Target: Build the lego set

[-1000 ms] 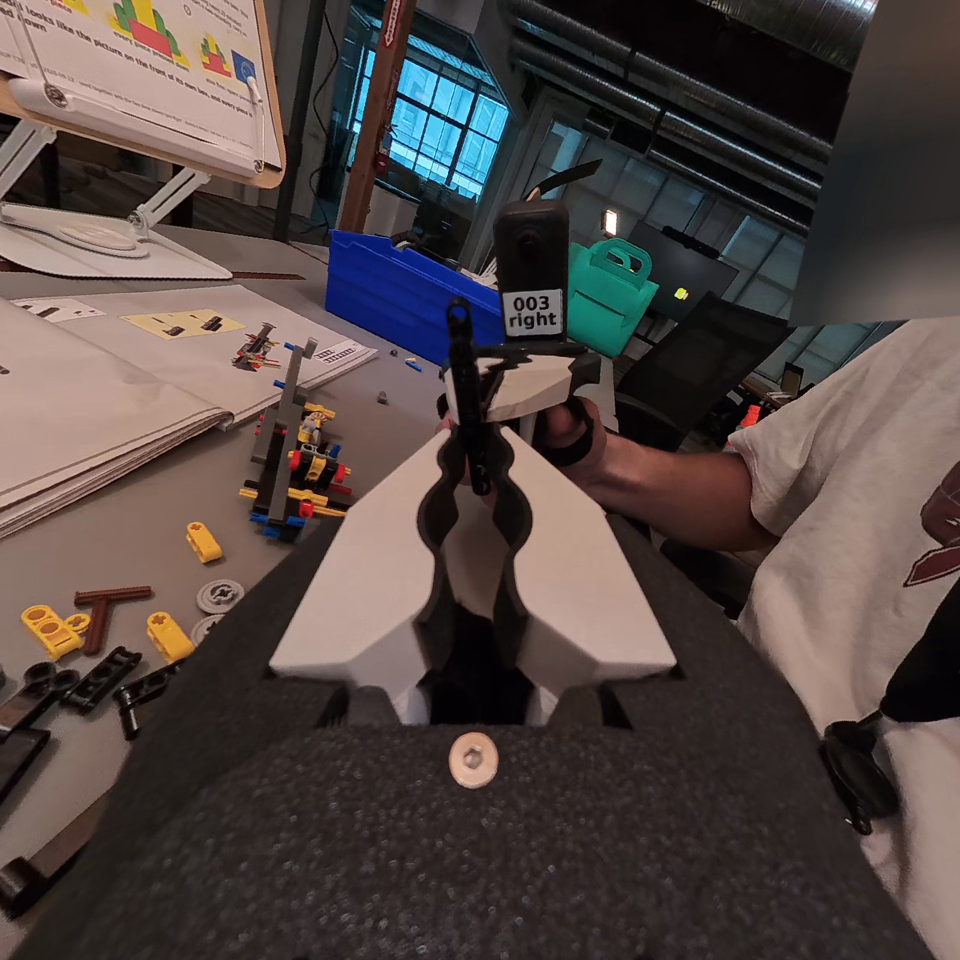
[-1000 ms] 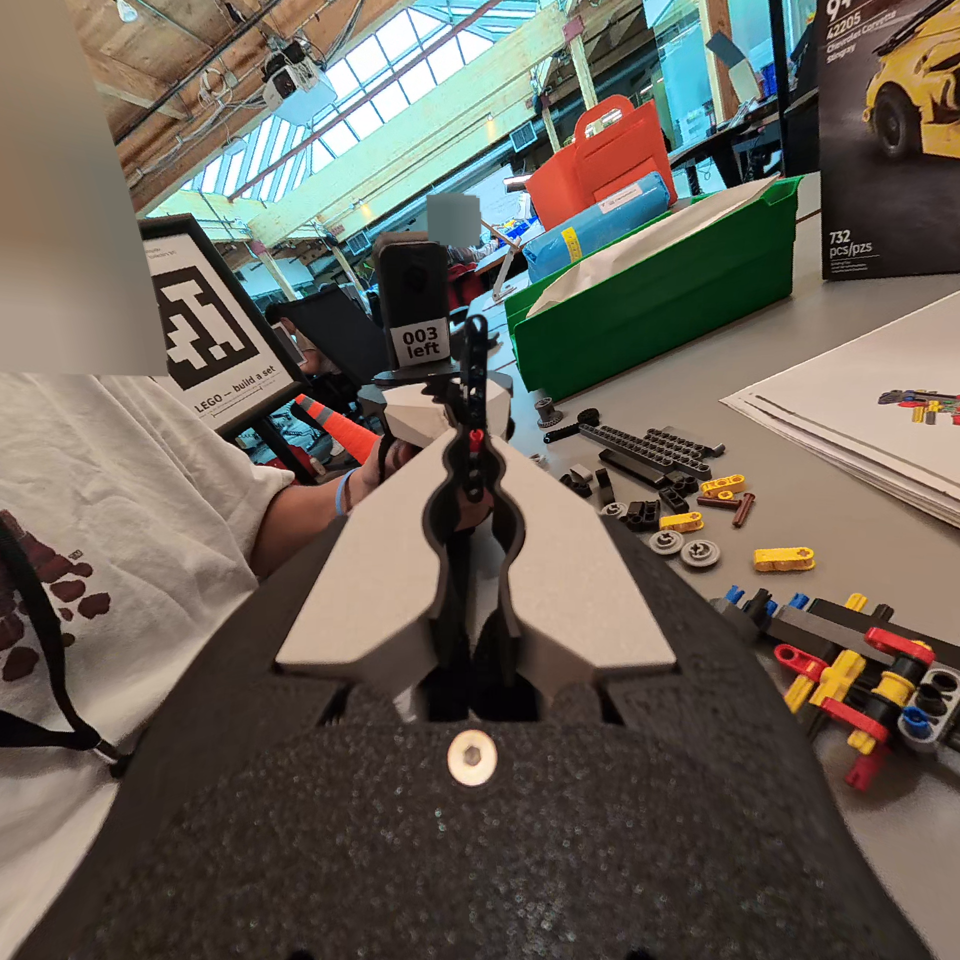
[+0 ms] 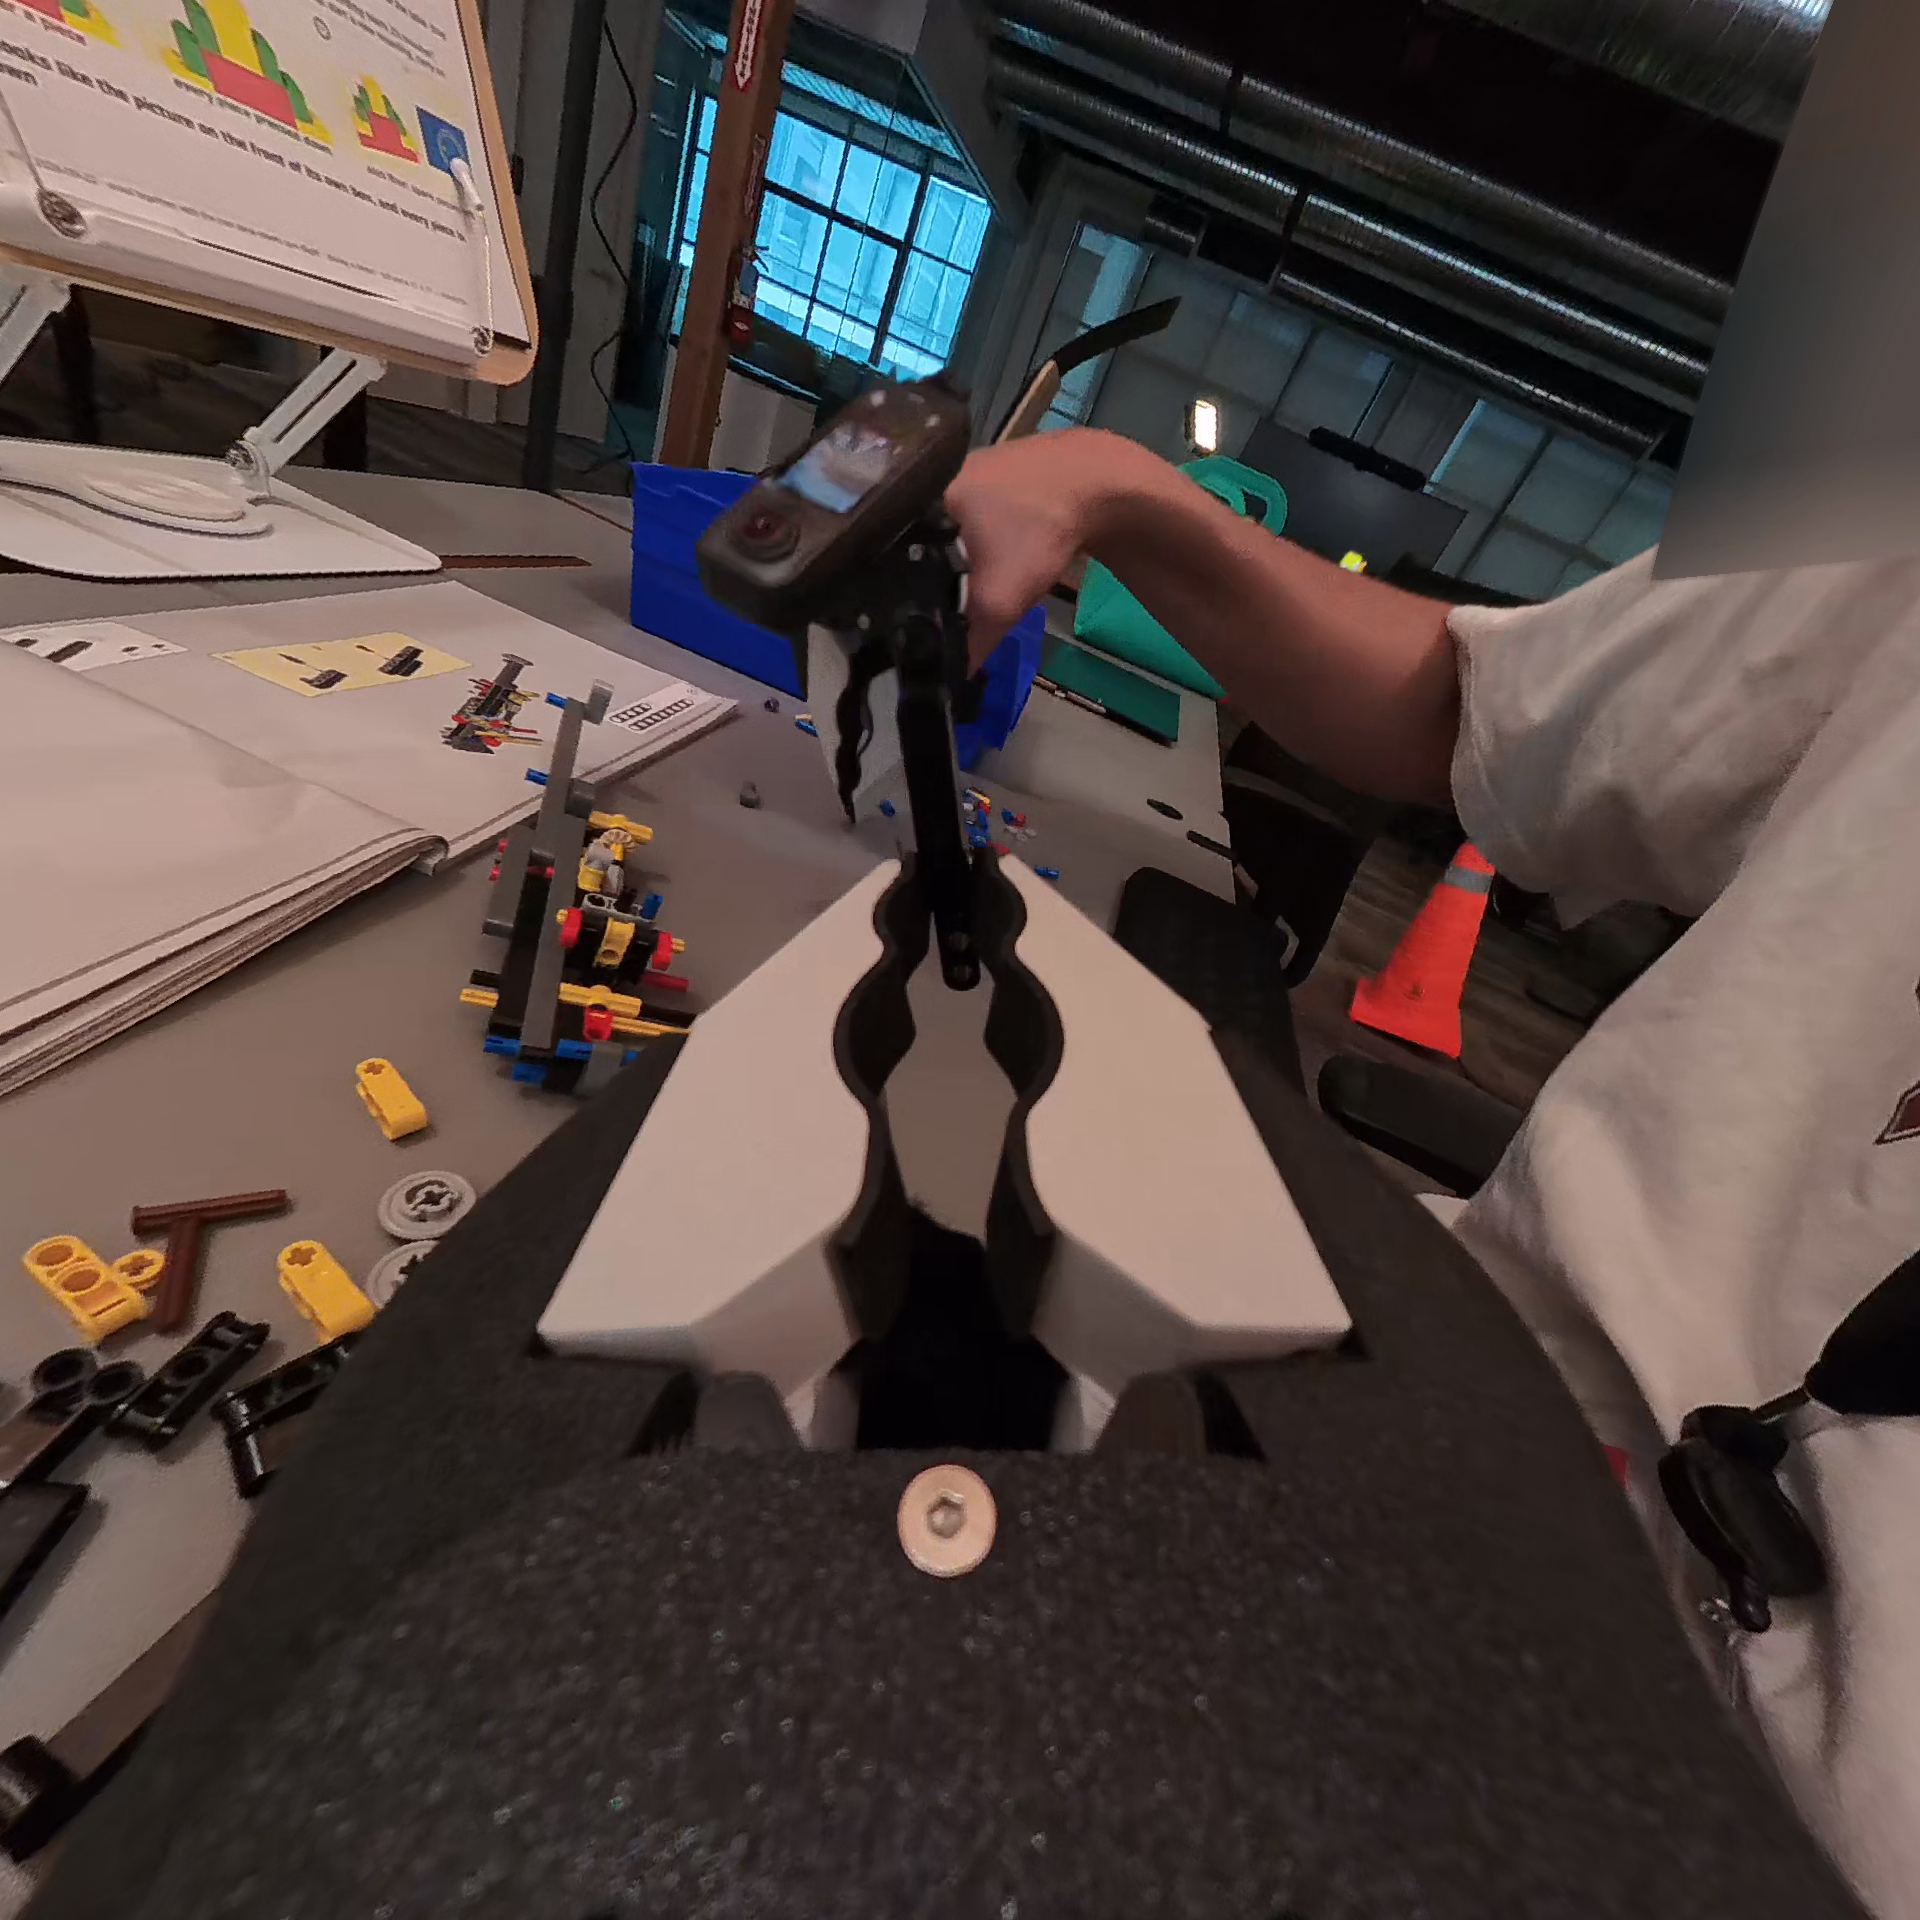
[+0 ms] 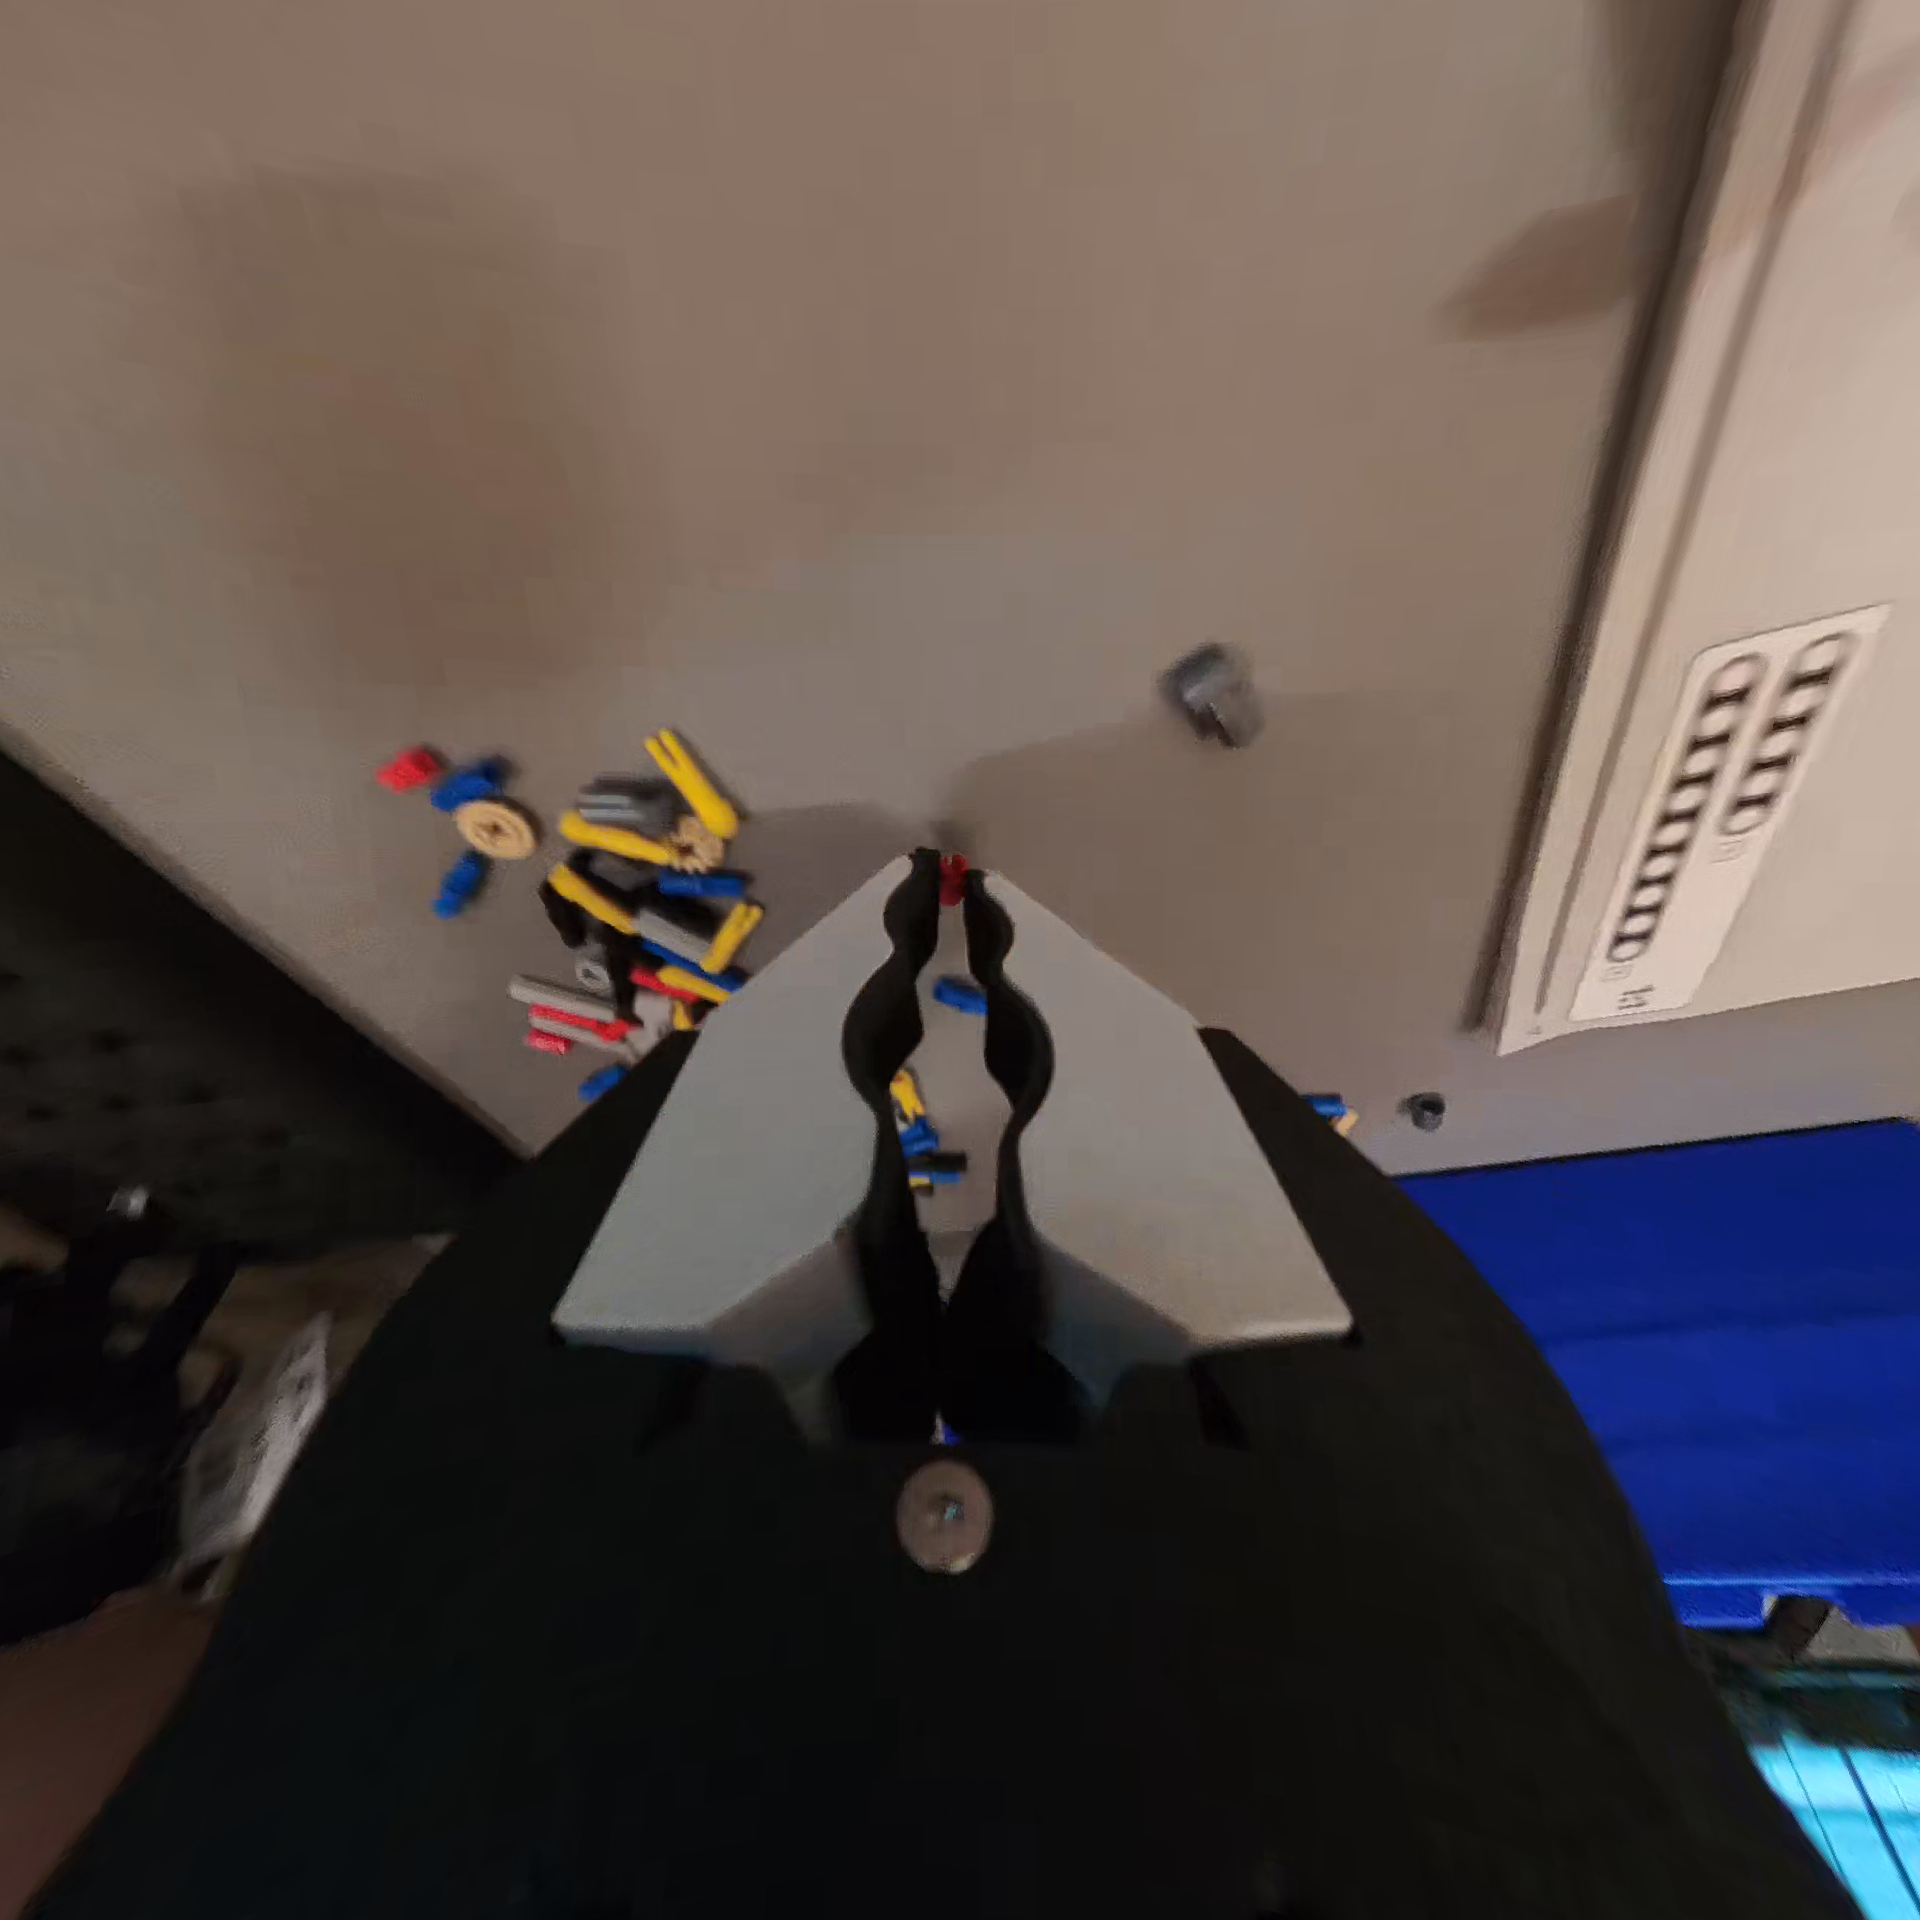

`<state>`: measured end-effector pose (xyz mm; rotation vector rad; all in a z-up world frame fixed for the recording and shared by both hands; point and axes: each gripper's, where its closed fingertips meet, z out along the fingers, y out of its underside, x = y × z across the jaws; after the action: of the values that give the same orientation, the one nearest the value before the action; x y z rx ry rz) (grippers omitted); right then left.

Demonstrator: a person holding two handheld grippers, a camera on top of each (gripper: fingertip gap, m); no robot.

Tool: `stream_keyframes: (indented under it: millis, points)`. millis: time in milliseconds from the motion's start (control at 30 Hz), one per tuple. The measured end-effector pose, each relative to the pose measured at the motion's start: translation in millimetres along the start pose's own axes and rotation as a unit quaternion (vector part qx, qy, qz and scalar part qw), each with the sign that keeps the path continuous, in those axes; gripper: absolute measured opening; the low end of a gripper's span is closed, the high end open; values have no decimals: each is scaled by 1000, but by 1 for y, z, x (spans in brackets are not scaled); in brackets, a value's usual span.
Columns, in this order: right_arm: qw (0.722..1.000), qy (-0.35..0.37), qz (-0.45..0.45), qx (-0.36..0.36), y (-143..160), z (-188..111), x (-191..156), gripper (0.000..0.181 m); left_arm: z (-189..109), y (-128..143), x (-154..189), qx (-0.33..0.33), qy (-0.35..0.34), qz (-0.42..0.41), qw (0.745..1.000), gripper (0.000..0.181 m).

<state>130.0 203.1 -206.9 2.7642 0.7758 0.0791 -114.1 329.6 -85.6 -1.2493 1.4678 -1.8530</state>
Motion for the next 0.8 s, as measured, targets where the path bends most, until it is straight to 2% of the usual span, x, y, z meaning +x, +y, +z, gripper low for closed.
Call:
stream_keyframes:
  millis: [67,233,333,500,567,667,800]
  points:
    - [999,-12,-13,-38,8,8,3,4,-2,-2,0,8,1,-4,1000,7]
    - [999,8,-47,-26,2,6,4,5,-2,-2,1,7,2,1,1000,7]
    - [998,16,-51,25,0,5,2,18,-2,-1,2,4,2,6,1000,6]
    - [985,49,13,167,3,-4,6,18,-2,-2,2,8,4,1,1000,7]
    - [967,70,67,236,3,-7,11,18,-2,-1,1,5,4,0,1000,7]
    - [924,74,138,348,-3,-12,10,18,0,1,2,-1,5,2,1000,7]
    - [875,97,173,440,-6,-19,4,11,0,2,3,-5,7,3,1000,7]
